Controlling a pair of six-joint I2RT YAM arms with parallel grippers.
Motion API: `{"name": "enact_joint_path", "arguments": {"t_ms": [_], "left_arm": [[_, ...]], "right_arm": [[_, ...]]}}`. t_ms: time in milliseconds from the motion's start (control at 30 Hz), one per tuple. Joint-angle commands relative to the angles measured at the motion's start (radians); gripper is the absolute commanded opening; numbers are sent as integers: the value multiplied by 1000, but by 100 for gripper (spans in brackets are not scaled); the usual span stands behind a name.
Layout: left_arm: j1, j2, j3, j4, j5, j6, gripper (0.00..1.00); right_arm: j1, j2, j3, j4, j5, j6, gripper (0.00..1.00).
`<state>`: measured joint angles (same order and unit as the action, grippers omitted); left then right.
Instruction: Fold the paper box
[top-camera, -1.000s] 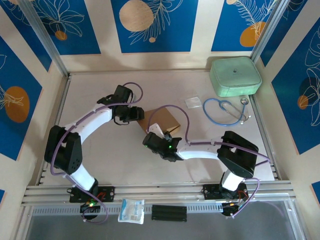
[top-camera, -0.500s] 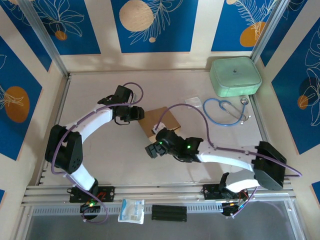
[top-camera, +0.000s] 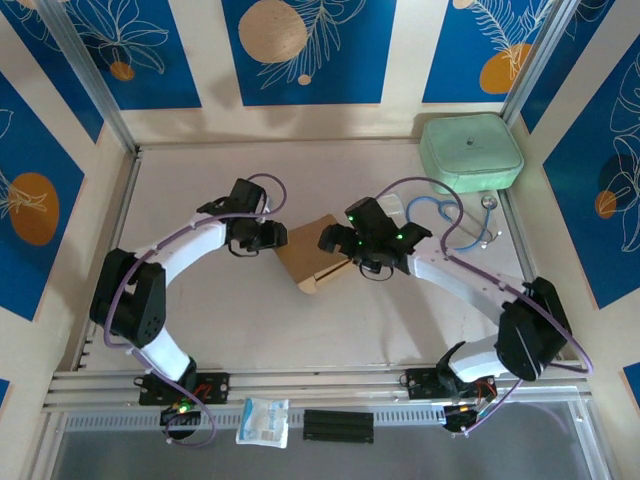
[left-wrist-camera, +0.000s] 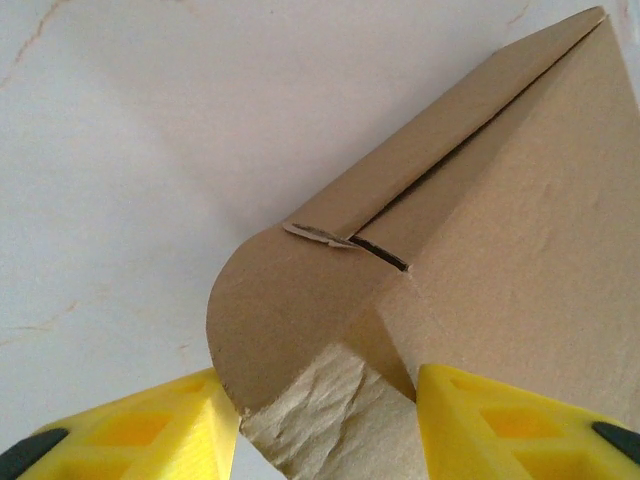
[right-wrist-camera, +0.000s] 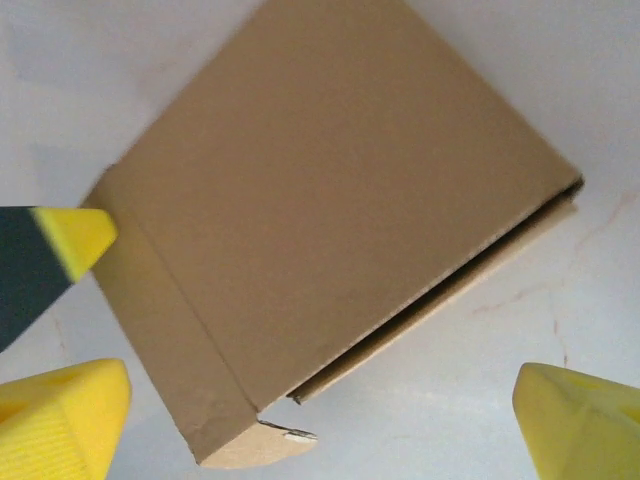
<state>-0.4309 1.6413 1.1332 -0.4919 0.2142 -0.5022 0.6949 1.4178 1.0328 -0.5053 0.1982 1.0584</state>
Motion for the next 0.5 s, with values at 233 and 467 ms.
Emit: {"name": "enact_joint_path", "arguments": {"t_ms": [233,467], "left_arm": [[-64,-30,-124,77,32,-98,50],[-160,-74,-229,168,-8,-203,54]], "right_arm": [[-68,222,-20,147,-142,-11,75],[-145,297,10,146,-167,-265,57]]}}
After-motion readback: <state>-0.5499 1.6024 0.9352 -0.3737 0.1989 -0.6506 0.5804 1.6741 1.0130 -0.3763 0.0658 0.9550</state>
